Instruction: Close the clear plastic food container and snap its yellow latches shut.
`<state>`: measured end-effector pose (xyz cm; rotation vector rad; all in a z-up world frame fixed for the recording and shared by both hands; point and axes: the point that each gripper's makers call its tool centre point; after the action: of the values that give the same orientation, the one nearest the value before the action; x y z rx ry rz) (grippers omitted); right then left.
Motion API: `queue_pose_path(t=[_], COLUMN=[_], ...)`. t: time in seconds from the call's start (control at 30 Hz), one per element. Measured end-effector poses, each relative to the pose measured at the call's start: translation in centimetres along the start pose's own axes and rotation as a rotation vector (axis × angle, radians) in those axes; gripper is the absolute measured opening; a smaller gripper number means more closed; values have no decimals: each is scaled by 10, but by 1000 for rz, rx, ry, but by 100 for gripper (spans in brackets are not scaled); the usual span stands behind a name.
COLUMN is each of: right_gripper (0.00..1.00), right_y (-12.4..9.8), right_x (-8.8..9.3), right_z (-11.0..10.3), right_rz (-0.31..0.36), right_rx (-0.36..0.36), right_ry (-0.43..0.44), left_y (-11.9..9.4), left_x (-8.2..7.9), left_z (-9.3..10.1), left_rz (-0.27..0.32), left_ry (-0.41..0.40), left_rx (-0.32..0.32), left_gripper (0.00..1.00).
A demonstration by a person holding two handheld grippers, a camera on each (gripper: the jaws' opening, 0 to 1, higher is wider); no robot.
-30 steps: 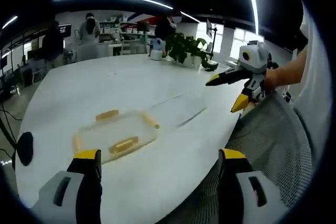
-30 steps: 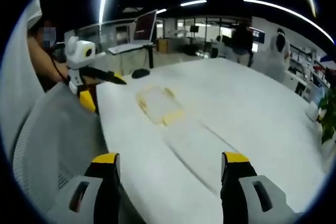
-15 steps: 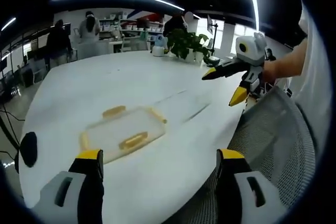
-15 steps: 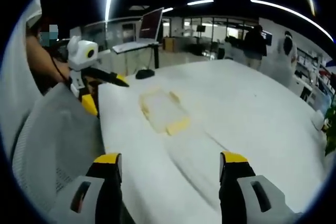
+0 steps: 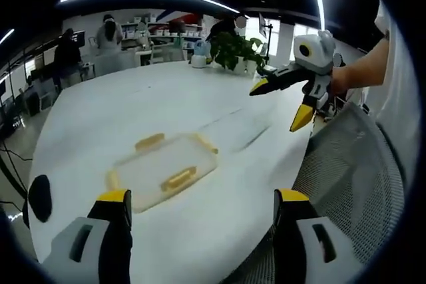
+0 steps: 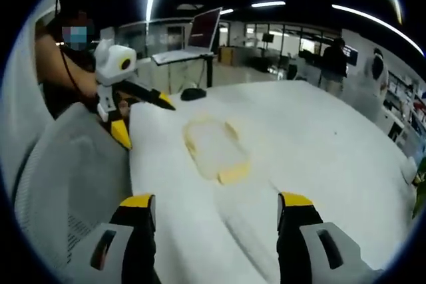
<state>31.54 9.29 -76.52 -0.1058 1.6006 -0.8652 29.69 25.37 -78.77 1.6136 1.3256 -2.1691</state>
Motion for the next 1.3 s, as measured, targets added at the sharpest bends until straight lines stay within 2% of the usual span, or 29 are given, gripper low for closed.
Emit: queue_pose_path(t=[0.23, 0.63, 1.3], right_gripper=[72, 71, 71], right_y=[11, 29, 52], right_x=[-7, -20, -24], right_z=[1, 6, 6], right_rz=[-14, -34, -81], right_rx=[-23, -60, -119], right_ry=[-34, -90, -151], left_y=[2, 3, 10], left_x=[2, 8, 14], left_z=[-6, -27, -45], left_rz=[-23, -62, -123], left_ry=[37, 62, 147], left_rx=[14, 15, 64], left_gripper=[88, 87, 85])
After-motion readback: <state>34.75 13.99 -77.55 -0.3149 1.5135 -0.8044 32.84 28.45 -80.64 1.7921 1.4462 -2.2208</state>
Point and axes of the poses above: the point that each gripper's makers call its tool centre point, and the gripper's own axes: y roughly forward along the fingers, z roughly to its right, x roughly out of its underside, and after that the axes turned 1 degree about -x, right-handed
